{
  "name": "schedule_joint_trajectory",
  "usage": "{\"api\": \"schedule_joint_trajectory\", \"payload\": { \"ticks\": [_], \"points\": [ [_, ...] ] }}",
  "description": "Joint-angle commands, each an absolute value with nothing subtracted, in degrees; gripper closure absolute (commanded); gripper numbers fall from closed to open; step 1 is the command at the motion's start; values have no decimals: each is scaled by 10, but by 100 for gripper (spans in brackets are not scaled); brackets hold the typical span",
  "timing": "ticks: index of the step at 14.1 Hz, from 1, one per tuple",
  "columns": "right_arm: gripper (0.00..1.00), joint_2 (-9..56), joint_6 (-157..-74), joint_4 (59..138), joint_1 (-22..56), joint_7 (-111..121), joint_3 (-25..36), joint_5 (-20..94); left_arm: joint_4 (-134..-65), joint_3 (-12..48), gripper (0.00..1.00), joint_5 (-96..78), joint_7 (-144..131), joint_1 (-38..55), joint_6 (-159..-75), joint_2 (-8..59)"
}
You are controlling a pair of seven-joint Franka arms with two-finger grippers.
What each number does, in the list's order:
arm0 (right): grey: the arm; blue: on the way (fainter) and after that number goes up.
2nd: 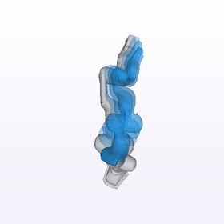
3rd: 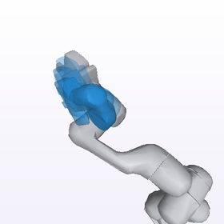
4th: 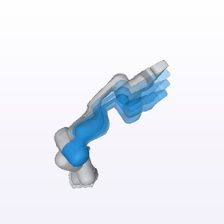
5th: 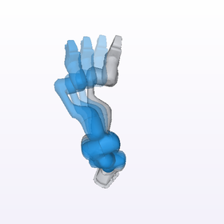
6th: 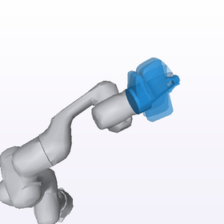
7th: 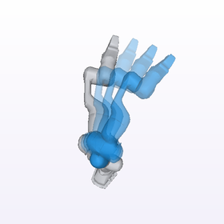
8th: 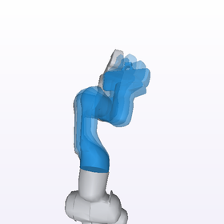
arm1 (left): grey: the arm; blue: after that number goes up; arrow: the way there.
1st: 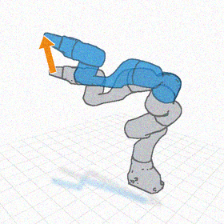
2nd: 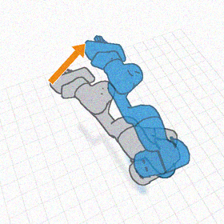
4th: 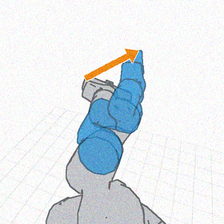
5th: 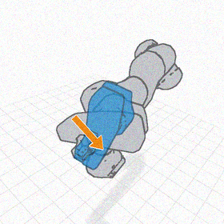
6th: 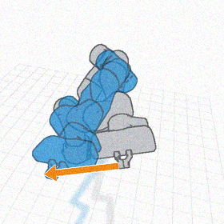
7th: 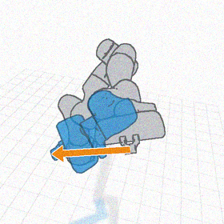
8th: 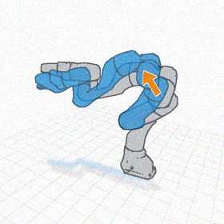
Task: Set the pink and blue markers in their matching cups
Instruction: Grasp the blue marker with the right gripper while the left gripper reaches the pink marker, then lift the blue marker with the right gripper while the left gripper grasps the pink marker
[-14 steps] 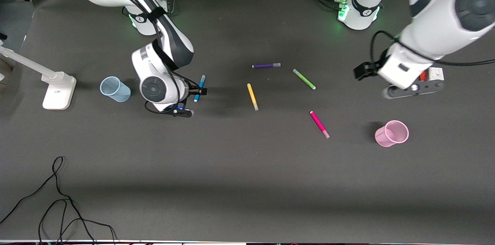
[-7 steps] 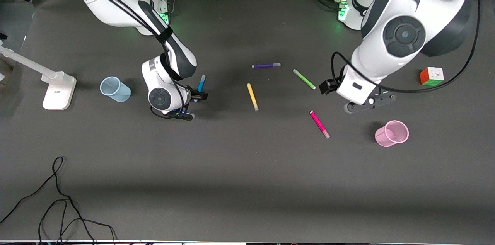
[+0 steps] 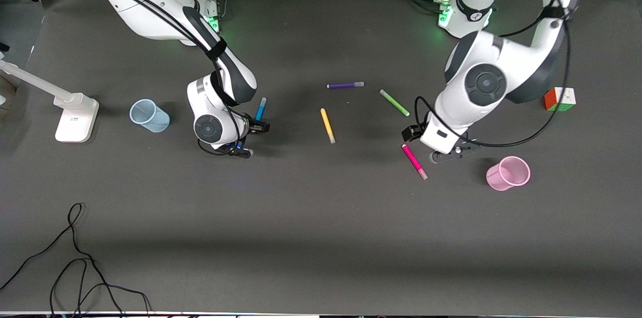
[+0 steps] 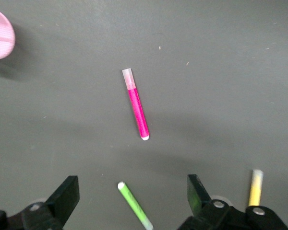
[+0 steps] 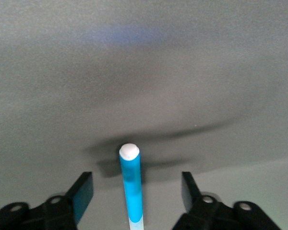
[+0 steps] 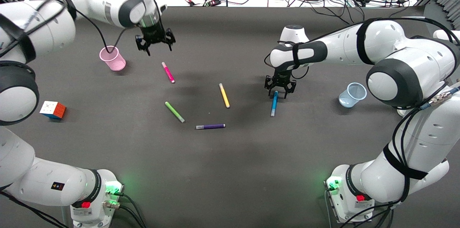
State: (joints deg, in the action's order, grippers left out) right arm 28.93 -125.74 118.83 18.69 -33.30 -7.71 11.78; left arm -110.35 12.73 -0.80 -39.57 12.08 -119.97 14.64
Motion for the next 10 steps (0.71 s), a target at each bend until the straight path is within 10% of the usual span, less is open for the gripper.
{"api": "schedule_joint_trajectory", "payload": {
  "ticks": [1, 10],
  "points": [
    [57, 286, -1267, 1194, 189, -342, -77, 131, -1129, 122, 0, 17, -437, 132, -1274, 187],
    [72, 285, -1267, 1194, 187, -336, -76, 131, -1129, 120, 0, 58, -462, 138, -1379, 312]
  ]
}}
